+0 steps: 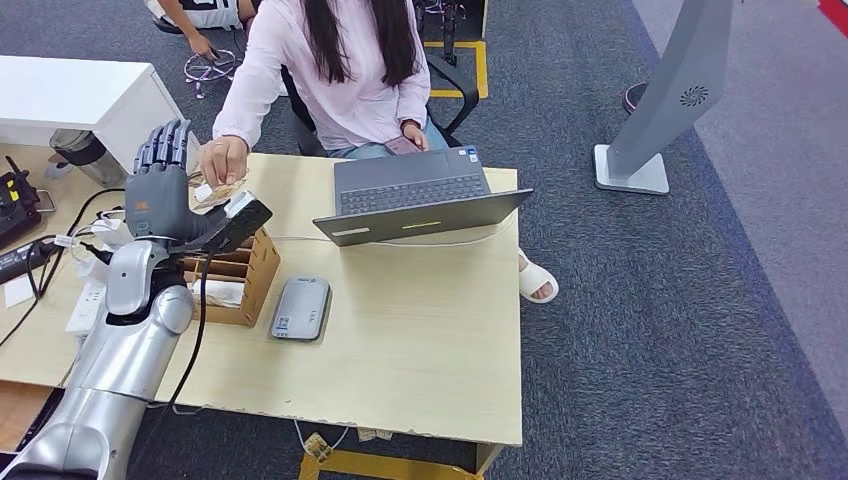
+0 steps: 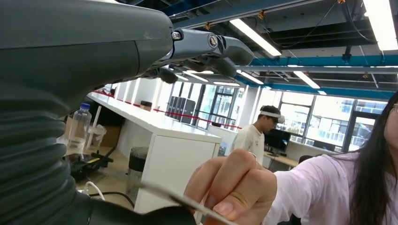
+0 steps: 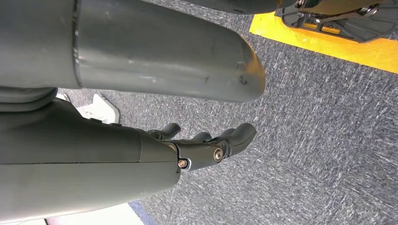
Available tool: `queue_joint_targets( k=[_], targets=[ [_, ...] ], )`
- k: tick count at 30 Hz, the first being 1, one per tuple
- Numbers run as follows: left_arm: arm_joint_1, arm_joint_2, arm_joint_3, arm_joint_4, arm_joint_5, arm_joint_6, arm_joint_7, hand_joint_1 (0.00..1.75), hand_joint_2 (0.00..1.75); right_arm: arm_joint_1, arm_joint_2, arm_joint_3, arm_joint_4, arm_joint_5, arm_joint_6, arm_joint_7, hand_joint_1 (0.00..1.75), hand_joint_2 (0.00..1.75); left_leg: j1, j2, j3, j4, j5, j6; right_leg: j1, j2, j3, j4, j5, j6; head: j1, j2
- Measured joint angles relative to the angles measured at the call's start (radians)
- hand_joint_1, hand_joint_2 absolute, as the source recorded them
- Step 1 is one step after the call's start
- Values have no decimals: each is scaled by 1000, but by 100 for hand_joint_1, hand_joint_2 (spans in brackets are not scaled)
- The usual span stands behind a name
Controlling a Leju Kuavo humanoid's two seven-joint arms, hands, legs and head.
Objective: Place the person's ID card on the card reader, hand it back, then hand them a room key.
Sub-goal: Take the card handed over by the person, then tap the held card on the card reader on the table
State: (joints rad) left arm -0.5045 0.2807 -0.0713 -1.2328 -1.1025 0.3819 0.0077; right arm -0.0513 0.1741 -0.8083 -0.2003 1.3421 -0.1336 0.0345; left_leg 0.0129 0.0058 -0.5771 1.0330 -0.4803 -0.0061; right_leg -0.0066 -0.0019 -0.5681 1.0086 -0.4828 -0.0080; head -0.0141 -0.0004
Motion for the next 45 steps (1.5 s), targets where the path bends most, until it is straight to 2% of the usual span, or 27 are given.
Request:
queue_joint_targets(
  k=[15, 29, 37, 45],
  targets=[
    [35, -10, -1, -41, 5, 5, -18, 175, 175, 0, -1, 0, 0, 0, 0, -3, 0, 0, 0, 0, 0, 0, 0, 0, 0, 0, 0, 0, 0, 0, 0, 0],
    [193, -16, -31, -175, -6, -2, -51, 175, 175, 2, -1, -1, 0, 0, -2, 0, 0, 0, 0, 0, 0, 0, -1, 0, 0, 0, 0, 0, 0, 0, 0, 0],
    [257, -6, -61, -167, -33, -92, -43, 175, 175, 2, -1, -4, 0, 0, -4, -5, 0, 0, 0, 0, 0, 0, -1, 0, 0, 0, 0, 0, 0, 0, 0, 0],
    [270, 8, -86, -111, -54, -215, -7, 175, 175, 4, -1, -4, 0, 3, -3, -4, 0, 0, 0, 0, 0, 0, -1, 0, 0, 0, 0, 0, 0, 0, 0, 0]
  ],
)
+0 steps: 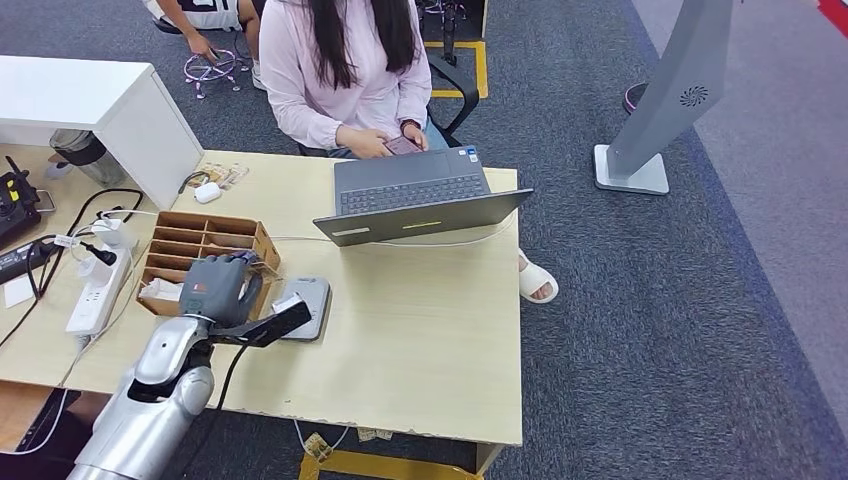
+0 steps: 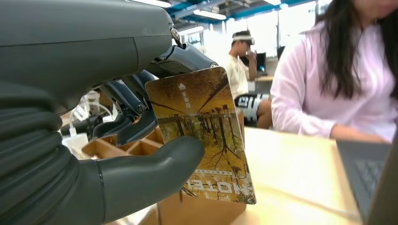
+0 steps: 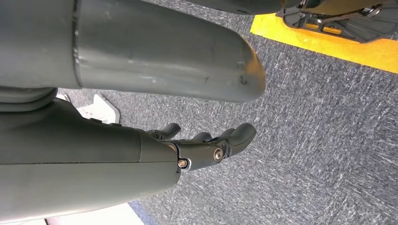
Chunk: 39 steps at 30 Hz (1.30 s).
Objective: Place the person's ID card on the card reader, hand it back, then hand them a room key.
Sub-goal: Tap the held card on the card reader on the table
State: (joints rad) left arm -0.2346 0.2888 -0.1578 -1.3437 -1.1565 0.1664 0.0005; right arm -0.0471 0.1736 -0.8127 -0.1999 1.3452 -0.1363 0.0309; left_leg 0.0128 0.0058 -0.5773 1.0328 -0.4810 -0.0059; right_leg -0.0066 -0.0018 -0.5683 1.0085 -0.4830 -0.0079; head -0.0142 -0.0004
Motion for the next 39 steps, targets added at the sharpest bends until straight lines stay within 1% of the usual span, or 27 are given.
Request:
queue_joint_targets(
  k=[6, 14, 29, 39],
  targets=[
    [-2, 2, -25, 54, 3, -42, 8, 175, 175, 1, 0, 0, 0, 7, 1, -2, 0, 0, 0, 0, 0, 0, 0, 0, 0, 0, 0, 0, 0, 0, 0, 0],
    [-2, 3, -43, 96, 2, -50, 10, 175, 175, 1, 0, 0, 0, 9, 1, -2, 0, 0, 0, 0, 0, 0, 0, 0, 0, 0, 0, 0, 0, 0, 0, 0],
    [-4, -3, -72, 108, -17, -50, 18, 175, 175, 1, 0, -1, 2, 9, 4, -3, 0, 0, 0, 0, 0, 0, 0, 0, 0, 0, 0, 0, 0, 0, 0, 0],
    [-34, -21, -91, 113, -18, -59, 23, 175, 175, 1, 0, -1, 2, 14, 0, -11, 0, 0, 0, 0, 0, 0, 0, 0, 0, 0, 0, 0, 0, 0, 0, 0]
  ],
)
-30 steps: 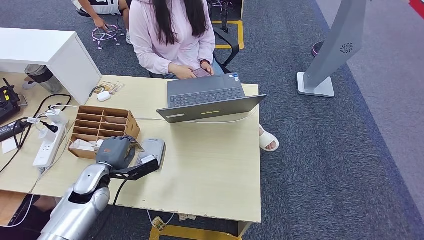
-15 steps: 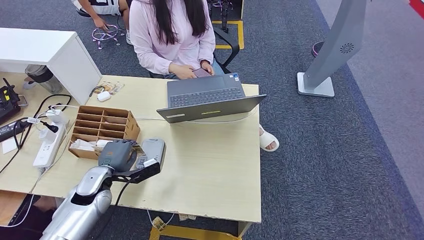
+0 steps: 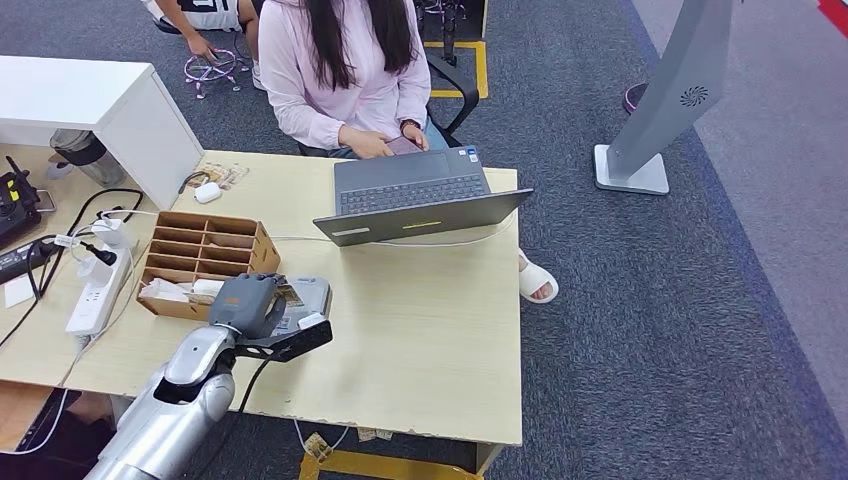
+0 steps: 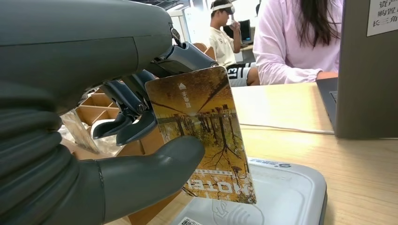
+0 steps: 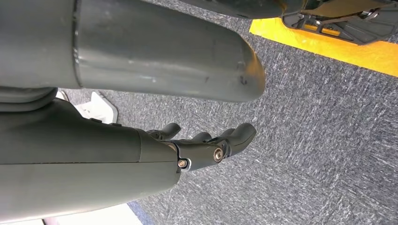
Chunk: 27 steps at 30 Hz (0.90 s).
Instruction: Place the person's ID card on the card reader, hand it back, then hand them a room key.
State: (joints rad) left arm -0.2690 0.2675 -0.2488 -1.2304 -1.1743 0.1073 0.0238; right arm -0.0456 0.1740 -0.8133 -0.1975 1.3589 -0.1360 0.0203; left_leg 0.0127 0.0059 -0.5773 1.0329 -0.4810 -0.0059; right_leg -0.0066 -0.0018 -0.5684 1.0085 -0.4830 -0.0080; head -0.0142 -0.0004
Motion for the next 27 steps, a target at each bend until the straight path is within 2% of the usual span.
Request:
queue_joint_targets(
  k=[20, 23, 27],
  targets=[
    [-49, -19, -35, 73, -9, -21, 17, 175, 175, 0, 1, 0, 4, 3, 13, 0, 0, 0, 0, 0, 0, 0, 0, 0, 0, 0, 0, 0, 0, 0, 0, 0],
    [-54, -23, -38, 79, -11, 13, 22, 175, 175, 0, 1, 0, 4, 4, 14, 0, 0, 0, 0, 0, 0, 0, 0, 0, 0, 0, 0, 0, 0, 0, 0, 0],
    [-65, -31, -39, 81, -19, 114, 29, 175, 175, 0, 1, 0, 5, 12, 14, 0, 0, 0, 0, 0, 0, 0, 0, 0, 0, 0, 0, 0, 0, 0, 0, 0]
  ],
)
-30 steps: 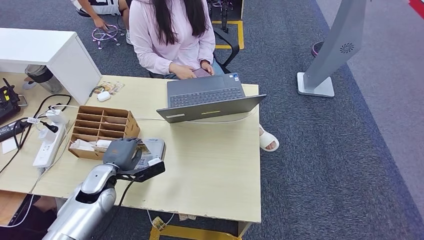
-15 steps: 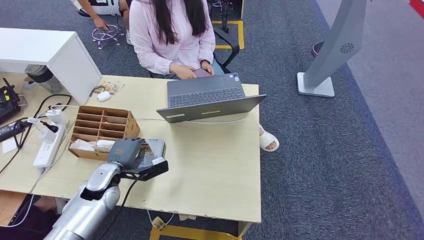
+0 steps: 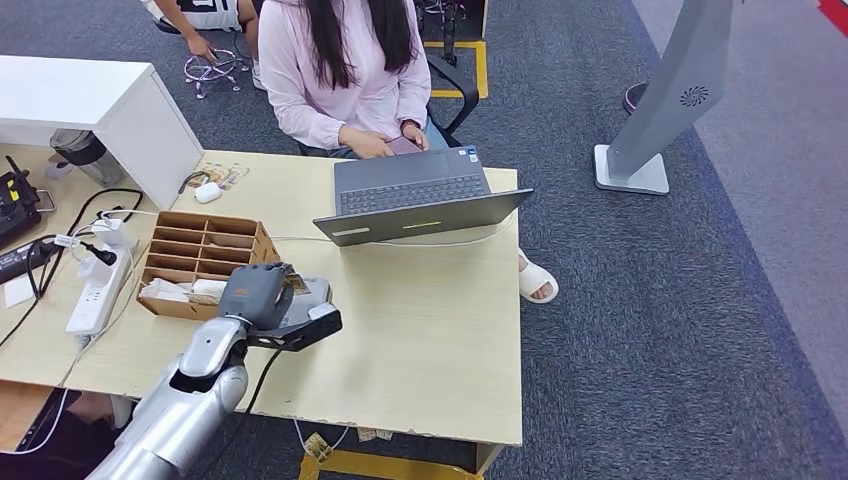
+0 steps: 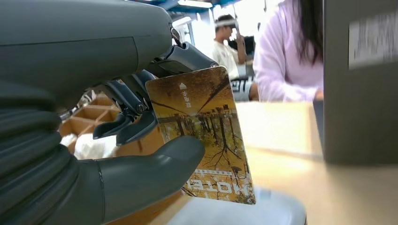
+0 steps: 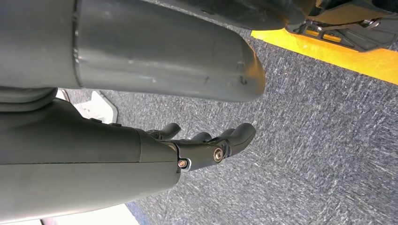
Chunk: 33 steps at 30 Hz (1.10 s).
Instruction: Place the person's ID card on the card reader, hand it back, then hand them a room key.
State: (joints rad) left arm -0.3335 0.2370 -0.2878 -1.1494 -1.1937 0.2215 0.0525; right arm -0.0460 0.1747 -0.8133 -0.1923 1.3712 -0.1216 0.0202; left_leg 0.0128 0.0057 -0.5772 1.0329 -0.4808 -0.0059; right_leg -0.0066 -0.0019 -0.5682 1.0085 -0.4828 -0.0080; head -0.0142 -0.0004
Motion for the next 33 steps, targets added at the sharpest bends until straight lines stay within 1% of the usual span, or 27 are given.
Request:
queue_joint_targets(
  k=[4, 7, 11, 25, 27, 29, 33],
  targets=[
    [-40, 0, 2, 0, -30, 113, 14, 175, 175, 0, 0, 0, 0, 9, 0, 0, 0, 0, 0, 0, 0, 0, 0, 0, 0, 0, 0, 0, 0, 0, 0, 0],
    [-90, 6, 15, 2, -50, 155, 18, 175, 175, -1, 0, 0, 0, 13, 0, 0, 0, 0, 0, 0, 0, 0, 0, 0, 0, -1, 0, 0, 0, 0, 0, 0],
    [-129, 10, 28, 8, -53, 158, 13, 175, 175, -1, 0, 0, 1, 15, 0, 0, 0, 0, 0, 0, 0, 0, 0, 0, 0, -1, 0, 0, 0, 0, 0, 0],
    [-138, 11, 33, 19, -60, 165, 11, 175, 175, -1, 0, 0, 1, 16, 0, 0, 0, 0, 0, 0, 0, 0, 0, 0, 0, 0, 0, 0, 0, 0, 0, 0],
    [-150, 14, 34, 24, -71, 177, 14, 175, 175, -1, 0, 0, 1, 19, 2, -2, 0, 0, 0, 0, 0, 0, 0, 0, 0, 0, 0, 0, 0, 0, 0, 0],
    [-190, 23, 36, 45, -90, 192, 18, 175, 175, -2, 0, 0, 1, 24, 6, -6, 0, 0, 0, -1, -1, 0, 1, -1, 0, -1, 0, 0, 0, 0, 0, 0],
    [-343, 40, 50, 153, -135, 194, 33, 175, 175, -6, 1, 2, 2, 38, 21, -6, 0, 0, 1, -1, -1, 0, 2, -1, 0, -1, 0, 1, 2, -1, 0, 0]
  ],
)
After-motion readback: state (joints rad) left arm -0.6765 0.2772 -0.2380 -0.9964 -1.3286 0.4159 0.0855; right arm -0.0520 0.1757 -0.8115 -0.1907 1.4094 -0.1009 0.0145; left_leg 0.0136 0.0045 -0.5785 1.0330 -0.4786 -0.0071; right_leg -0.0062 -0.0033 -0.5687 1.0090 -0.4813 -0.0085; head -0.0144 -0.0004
